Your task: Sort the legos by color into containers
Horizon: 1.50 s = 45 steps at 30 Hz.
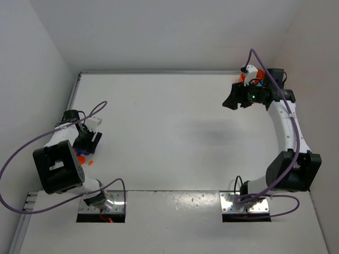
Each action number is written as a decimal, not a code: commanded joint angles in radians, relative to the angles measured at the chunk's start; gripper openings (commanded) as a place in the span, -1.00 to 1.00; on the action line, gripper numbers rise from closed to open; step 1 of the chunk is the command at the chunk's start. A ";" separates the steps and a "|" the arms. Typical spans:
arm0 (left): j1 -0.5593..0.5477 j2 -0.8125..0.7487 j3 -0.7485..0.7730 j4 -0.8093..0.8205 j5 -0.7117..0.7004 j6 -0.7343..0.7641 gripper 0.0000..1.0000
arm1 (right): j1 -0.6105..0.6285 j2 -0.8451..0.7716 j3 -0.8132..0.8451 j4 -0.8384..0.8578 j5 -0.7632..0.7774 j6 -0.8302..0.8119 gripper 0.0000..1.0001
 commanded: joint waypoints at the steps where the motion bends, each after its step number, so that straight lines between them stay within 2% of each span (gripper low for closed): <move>1: 0.028 0.038 0.043 0.030 0.051 0.043 0.58 | 0.002 -0.002 0.002 0.006 0.000 -0.005 0.37; 10: 0.028 0.084 0.053 0.030 0.083 0.074 0.43 | 0.002 0.008 -0.017 0.015 -0.009 -0.005 0.37; 12: 0.028 0.094 0.053 0.030 0.083 0.074 0.32 | 0.011 0.008 -0.017 0.015 -0.009 -0.005 0.37; 20: 0.028 0.151 0.062 0.041 0.092 0.074 0.11 | 0.011 0.008 -0.017 0.015 -0.009 -0.005 0.37; 27: 0.028 0.170 0.062 0.050 0.105 0.074 -0.20 | 0.011 0.008 -0.017 0.025 -0.018 -0.005 0.37; 31: 0.028 0.133 0.071 0.029 0.155 0.074 -0.48 | 0.020 0.008 -0.017 0.035 -0.039 0.030 0.35; 35: 0.028 0.045 0.095 -0.005 0.290 0.060 -0.58 | 0.020 -0.002 -0.055 0.104 -0.107 0.184 0.32; 38: -0.005 -0.056 0.122 -0.024 0.401 0.000 -0.64 | 0.020 -0.002 -0.112 0.198 -0.217 0.367 0.27; 40: -0.056 -0.128 0.149 -0.024 0.463 -0.072 -0.64 | 0.029 -0.002 -0.133 0.276 -0.263 0.486 0.27; 45: -0.218 -0.200 0.204 0.036 0.505 -0.277 -0.64 | 0.097 0.029 -0.145 0.391 -0.294 0.622 0.25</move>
